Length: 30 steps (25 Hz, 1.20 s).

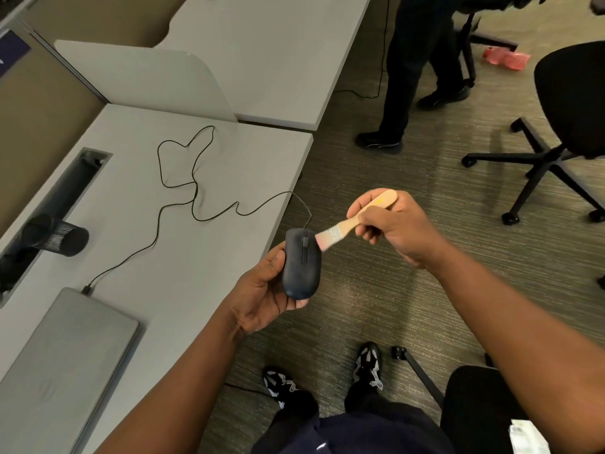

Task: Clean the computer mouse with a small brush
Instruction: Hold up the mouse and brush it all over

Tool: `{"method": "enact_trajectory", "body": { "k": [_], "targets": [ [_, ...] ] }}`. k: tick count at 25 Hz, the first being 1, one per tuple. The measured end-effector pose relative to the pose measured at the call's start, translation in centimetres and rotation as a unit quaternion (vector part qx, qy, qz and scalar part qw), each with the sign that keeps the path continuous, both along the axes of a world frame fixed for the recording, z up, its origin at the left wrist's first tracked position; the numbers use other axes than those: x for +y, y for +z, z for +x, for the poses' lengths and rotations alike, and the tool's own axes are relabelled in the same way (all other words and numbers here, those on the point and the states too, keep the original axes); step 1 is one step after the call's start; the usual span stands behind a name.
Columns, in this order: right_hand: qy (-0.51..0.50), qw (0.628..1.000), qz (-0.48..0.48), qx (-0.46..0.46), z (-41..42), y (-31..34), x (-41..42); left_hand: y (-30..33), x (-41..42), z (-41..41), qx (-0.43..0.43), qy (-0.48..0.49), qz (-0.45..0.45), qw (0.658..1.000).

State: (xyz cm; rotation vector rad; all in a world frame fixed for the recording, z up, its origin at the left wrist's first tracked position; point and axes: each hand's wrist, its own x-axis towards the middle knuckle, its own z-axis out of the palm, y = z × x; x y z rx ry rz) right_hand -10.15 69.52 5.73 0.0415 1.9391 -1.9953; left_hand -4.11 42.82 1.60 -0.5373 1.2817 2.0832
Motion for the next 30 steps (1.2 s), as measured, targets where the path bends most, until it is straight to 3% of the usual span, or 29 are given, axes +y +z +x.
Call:
{"method": "enact_trajectory", "body": {
  "k": [3,8,13,19,23,30],
  "targets": [
    [-0.037,0.999,-0.001,0.033,0.4,0.5,-0.5,-0.1,0.0,-0.2,0.019,-0.012,0.041,0.999],
    [0.016,0.996,0.074,0.055,1.6,0.6,-1.7,-0.2,0.2,-0.8,0.041,-0.007,0.042,0.998],
    [-0.055,0.994,0.035,0.088,1.7,0.6,-2.5,0.1,0.4,-1.1,0.052,0.006,0.044,0.998],
    [-0.02,0.998,0.024,0.055,2.5,0.4,-2.6,0.2,0.6,-1.4,0.061,0.002,0.022,0.998],
    [-0.099,0.99,0.005,0.097,2.3,0.3,-3.1,0.1,0.5,-2.0,0.073,-0.017,0.041,0.996],
    [-0.081,0.991,0.016,0.109,3.3,0.4,-3.3,0.2,0.5,-2.1,0.066,-0.018,0.035,0.997]
  ]
}}
